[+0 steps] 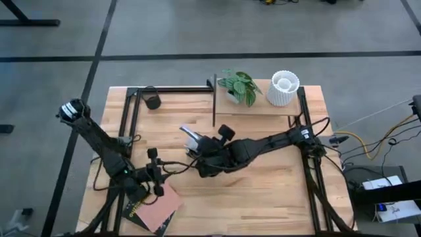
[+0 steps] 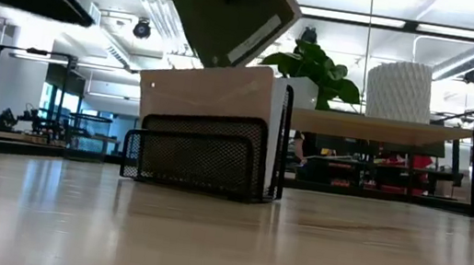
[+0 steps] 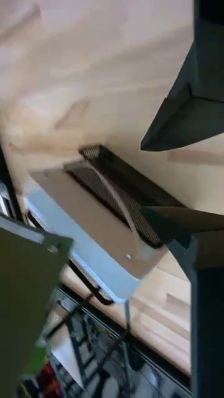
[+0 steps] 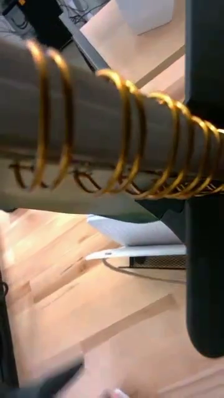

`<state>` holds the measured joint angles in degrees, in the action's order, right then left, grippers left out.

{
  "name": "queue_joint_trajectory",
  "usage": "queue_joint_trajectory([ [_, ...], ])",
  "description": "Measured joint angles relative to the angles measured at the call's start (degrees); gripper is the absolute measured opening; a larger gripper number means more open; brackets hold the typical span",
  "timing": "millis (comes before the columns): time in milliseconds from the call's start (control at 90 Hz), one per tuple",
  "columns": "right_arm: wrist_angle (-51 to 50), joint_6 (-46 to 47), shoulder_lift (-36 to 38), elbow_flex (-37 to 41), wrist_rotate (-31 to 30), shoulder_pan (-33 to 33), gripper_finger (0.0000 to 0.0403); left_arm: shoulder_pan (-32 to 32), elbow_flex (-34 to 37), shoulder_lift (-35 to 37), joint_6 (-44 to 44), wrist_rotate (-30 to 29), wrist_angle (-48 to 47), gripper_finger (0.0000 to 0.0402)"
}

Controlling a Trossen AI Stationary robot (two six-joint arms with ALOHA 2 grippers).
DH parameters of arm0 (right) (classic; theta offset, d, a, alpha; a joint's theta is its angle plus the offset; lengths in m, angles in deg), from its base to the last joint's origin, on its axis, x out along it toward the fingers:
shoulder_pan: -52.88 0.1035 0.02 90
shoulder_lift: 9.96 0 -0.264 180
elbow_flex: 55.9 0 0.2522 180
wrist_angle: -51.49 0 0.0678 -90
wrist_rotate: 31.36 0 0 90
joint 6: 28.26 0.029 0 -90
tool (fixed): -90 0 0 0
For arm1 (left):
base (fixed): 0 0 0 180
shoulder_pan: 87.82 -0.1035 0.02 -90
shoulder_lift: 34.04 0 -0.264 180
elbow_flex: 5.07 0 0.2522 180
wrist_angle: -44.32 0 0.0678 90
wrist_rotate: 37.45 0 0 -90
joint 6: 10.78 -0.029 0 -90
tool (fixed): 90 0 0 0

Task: Stock shelves
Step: Put the green notebook into the black mesh bookshelf

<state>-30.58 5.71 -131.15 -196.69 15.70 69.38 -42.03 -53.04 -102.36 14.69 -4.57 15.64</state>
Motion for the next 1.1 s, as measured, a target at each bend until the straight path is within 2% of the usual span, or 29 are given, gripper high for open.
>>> queue_joint_trajectory([
  [289,-1.8,-2.4,0.0,-0.7,-2.0,-1.6,0.0003,-11.1,5.3,0.0,-13.0,8.4,14.4,0.0108],
  [500,-1.8,-1.8,-0.1,1.0,4.8,-3.0,0.0003,-16.7,6.9,0.0,-20.1,14.5,20.5,0.0100],
  [844,-1.4,-2.0,-0.1,1.5,5.9,-2.0,0.0003,-18.4,6.9,0.0,-26.3,14.8,23.8,0.0121],
  [1100,-1.2,-3.2,-0.1,0.8,5.9,-1.0,0.0003,-18.7,7.0,0.0,-26.6,14.8,24.1,0.0140],
])
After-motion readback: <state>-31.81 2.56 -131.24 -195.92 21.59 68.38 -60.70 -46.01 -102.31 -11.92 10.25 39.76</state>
